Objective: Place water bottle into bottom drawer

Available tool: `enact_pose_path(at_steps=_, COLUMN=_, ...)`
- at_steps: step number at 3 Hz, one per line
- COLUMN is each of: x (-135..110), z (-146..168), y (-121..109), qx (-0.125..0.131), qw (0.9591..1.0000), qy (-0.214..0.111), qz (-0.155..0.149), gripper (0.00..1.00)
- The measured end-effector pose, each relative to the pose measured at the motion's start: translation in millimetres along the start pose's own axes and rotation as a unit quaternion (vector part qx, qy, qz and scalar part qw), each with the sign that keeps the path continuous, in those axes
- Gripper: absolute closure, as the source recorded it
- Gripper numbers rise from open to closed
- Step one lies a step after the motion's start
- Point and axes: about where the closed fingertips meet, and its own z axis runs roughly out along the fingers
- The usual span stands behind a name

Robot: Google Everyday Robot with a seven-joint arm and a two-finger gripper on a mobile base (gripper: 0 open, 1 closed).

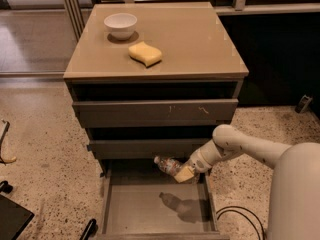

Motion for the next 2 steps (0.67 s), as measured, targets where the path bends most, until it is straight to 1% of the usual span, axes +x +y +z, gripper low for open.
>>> enact_pose_path(at_steps=1, x=0.0, z=0.0, y=0.0, qx=0.0, qw=1.0, qy=0.0, qz=0.0, gripper=1.0)
enact_pose_path(at_steps=2, x=0.6, z=8.3, y=6.6, qx=0.005, qw=0.9998, qy=0.005, qz=-0.02, gripper=1.0)
